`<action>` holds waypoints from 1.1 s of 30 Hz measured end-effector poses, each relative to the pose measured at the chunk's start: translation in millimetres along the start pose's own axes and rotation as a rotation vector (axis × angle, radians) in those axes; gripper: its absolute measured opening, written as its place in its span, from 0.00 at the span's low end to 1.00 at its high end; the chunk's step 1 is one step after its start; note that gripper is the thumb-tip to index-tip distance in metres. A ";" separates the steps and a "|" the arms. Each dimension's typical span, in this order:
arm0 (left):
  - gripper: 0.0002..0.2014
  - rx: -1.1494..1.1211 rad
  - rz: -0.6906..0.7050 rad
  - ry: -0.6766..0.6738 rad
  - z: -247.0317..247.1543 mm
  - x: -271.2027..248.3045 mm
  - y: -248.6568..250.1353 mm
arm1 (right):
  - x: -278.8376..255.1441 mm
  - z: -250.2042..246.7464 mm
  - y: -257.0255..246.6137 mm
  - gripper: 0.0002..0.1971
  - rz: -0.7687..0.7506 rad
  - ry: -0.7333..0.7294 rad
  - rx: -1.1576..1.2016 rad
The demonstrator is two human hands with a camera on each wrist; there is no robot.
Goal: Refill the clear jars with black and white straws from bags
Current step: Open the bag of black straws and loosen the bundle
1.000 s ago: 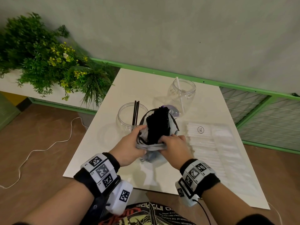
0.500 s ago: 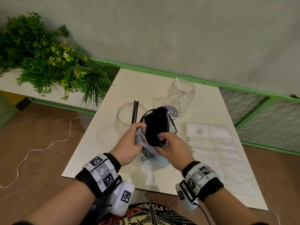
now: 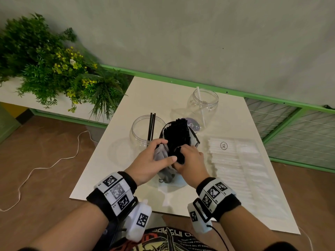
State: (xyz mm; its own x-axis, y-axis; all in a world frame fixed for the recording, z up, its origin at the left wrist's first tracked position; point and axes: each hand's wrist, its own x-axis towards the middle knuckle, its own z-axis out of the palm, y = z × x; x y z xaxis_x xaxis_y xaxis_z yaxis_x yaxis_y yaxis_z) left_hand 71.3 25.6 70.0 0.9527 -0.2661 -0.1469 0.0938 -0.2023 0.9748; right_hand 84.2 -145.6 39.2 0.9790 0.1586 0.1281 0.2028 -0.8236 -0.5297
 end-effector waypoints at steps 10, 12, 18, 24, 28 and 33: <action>0.21 0.184 0.099 0.044 -7.8 3.9 -6.8 | 2.0 5.1 -5.4 0.19 -0.004 0.017 0.065; 0.21 0.203 0.108 0.054 -10.4 4.8 -9.1 | 2.4 3.0 -5.5 0.17 -0.014 0.022 0.136; 0.21 0.243 0.132 0.057 -18.0 6.1 -15.0 | 6.0 -17.8 -2.4 0.16 0.010 0.190 0.329; 0.20 0.248 0.146 0.046 -22.3 6.2 -16.3 | 7.9 -27.3 18.9 0.23 0.044 0.235 0.172; 0.21 0.235 0.158 0.036 -23.1 5.3 -15.5 | 12.3 -36.4 11.3 0.18 -0.023 0.314 0.202; 0.22 0.269 0.145 0.012 -26.6 5.6 -15.5 | 24.5 -33.3 16.8 0.12 -0.097 0.384 0.093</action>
State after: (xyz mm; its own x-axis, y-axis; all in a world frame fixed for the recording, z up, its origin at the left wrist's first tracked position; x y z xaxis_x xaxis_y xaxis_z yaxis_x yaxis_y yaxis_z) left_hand 83.0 52.3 58.4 0.9540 -0.2998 -0.0055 -0.1223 -0.4057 0.9058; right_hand 110.9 -173.6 61.4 0.8797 0.0040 0.4755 0.3123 -0.7589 -0.5714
